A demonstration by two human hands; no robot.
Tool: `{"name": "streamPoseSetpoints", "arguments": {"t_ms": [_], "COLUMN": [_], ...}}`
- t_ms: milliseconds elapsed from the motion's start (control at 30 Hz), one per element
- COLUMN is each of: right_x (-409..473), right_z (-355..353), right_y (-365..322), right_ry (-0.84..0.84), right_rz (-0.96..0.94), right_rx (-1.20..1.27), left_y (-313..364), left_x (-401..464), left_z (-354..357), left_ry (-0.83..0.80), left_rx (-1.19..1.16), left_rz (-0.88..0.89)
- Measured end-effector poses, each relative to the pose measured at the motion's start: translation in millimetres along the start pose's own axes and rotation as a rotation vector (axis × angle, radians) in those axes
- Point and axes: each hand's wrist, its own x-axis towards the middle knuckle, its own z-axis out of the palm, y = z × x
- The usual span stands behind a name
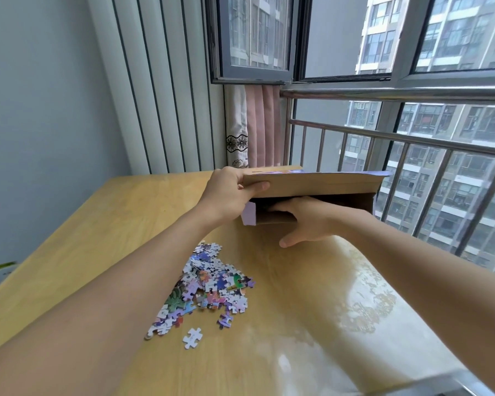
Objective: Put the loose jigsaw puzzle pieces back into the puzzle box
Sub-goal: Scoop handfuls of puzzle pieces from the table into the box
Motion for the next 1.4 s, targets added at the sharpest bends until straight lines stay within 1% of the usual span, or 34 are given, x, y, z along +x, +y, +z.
{"name": "streamPoseSetpoints", "arguments": {"t_ms": [100, 200, 300, 367, 433, 500, 533, 567, 600, 667, 700, 733, 767, 833, 900, 967, 1033, 1067, 1133, 1167, 1300, 1400], "right_x": [-5, -13, -24, -29, -32, -33, -32, -32, -31, -30, -30, -29, -26, -16, -2, 10, 22, 27, 36, 39, 51, 64], "right_z": [12, 21, 23, 22, 24, 29, 33, 36, 39, 46, 48, 50, 52, 58, 66, 70, 71, 69, 62, 57, 46, 58], "right_y": [0, -11, -35, -49, -60, -73, -80, -88, -95, -104, -110, -112, -113, -118, -123, -127, -132, -132, -133, -132, -135, -141], "right_ry": [0.085, 0.217, 0.366, 0.41, 0.375, 0.291, 0.216, 0.122, 0.009, -0.24, -0.33, -0.368, -0.37, -0.296, -0.196, -0.123, -0.083, -0.073, -0.091, -0.125, -0.278, -0.35], "right_rz": [-0.023, -0.073, -0.134, -0.163, -0.188, -0.24, -0.247, -0.24, -0.216, -0.116, -0.077, -0.048, -0.033, -0.043, -0.034, -0.024, -0.043, -0.053, -0.068, -0.07, -0.072, -0.035], "right_rx": [-0.079, -0.079, -0.025, 0.029, 0.134, 0.247, 0.279, 0.263, 0.207, -0.014, -0.118, -0.169, -0.171, -0.101, 0.011, 0.127, 0.175, 0.175, 0.165, 0.161, 0.209, 0.192], "left_y": [-8, -17, -26, -31, -35, -34, -36, -38, -42, -54, -65, -74, -85, -105, -118, -118, -117, -117, -118, -118, -119, -120], "left_x": [-4, -7, -18, -27, -34, -38, -41, -43, -47, -62, -73, -84, -94, -115, -127, -130, -130, -129, -129, -129, -122, -119], "left_z": [3, 10, 20, 25, 20, 3, -10, -23, -37, -61, -72, -78, -82, -85, -84, -81, -77, -74, -69, -68, -68, -68], "left_ry": [-0.016, -0.025, -0.141, -0.224, -0.322, -0.383, -0.367, -0.308, -0.227, -0.094, -0.07, -0.091, -0.141, -0.223, -0.213, -0.166, -0.147, -0.16, -0.164, -0.148, -0.001, 0.097], "left_rx": [-0.005, -0.006, -0.053, 0.02, 0.063, 0.06, 0.099, 0.184, 0.293, 0.46, 0.497, 0.522, 0.536, 0.508, 0.413, 0.258, 0.13, 0.111, 0.087, 0.064, -0.083, -0.201], "left_rz": [-0.014, -0.019, -0.005, -0.01, -0.044, -0.107, -0.14, -0.157, -0.178, -0.275, -0.36, -0.441, -0.511, -0.591, -0.593, -0.566, -0.543, -0.522, -0.486, -0.482, -0.479, -0.476]}}
